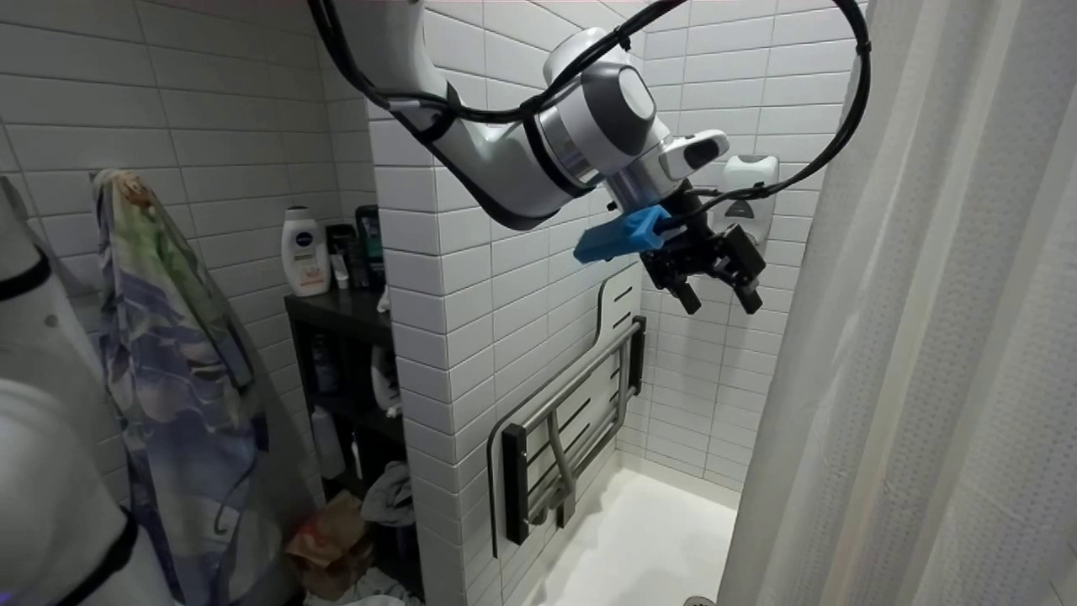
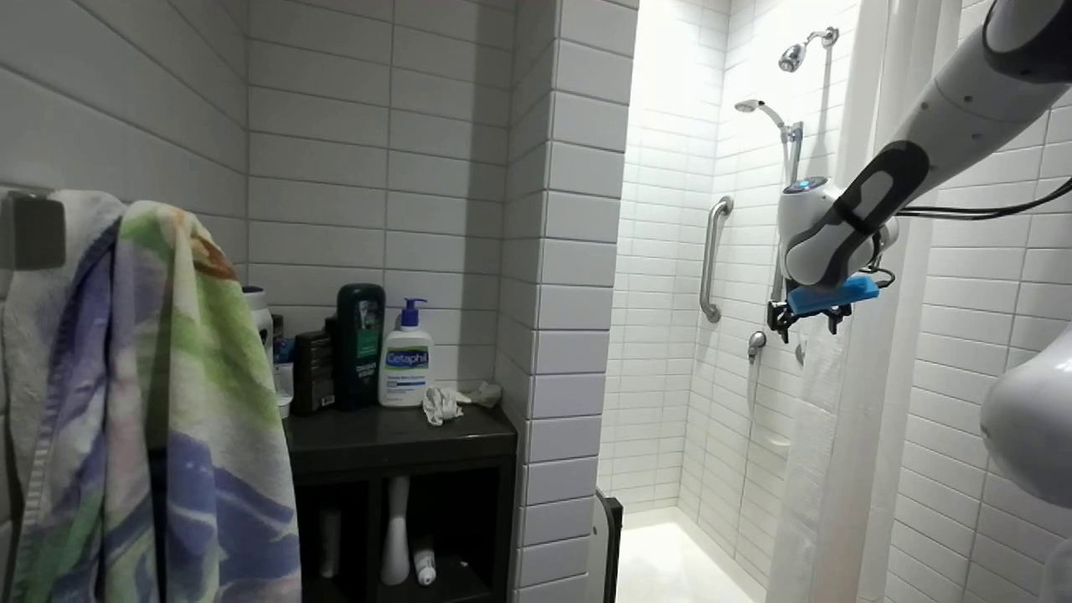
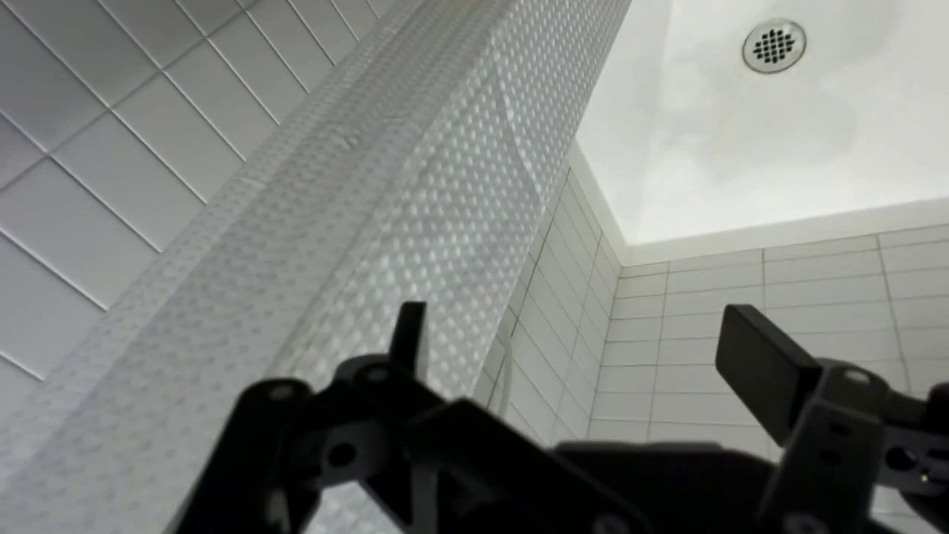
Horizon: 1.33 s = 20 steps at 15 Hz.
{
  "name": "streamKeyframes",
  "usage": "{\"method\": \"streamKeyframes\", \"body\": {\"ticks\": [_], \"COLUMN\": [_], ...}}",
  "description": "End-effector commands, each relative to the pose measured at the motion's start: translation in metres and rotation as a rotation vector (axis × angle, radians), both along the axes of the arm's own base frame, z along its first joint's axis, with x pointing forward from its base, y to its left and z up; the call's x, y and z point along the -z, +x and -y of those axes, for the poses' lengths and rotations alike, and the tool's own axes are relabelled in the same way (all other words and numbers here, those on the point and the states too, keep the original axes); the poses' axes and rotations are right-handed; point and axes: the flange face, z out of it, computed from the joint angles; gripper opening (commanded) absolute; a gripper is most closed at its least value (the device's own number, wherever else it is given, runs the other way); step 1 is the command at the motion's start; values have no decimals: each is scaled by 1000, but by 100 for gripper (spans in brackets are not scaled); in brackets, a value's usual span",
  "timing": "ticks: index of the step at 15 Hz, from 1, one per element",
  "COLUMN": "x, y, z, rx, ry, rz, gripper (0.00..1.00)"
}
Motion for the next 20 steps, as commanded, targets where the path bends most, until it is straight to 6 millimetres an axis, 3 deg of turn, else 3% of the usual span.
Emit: {"method": "streamKeyframes", "body": {"ticks": [1, 8, 20], "x": [-18, -36, 1], "y": [-23, -47, -9], "z": [-3, 13, 81], "rx": [148, 397, 602], "ry": [-9, -61, -119], "rz": [104, 261, 119], "gripper": [100, 100, 100]}}
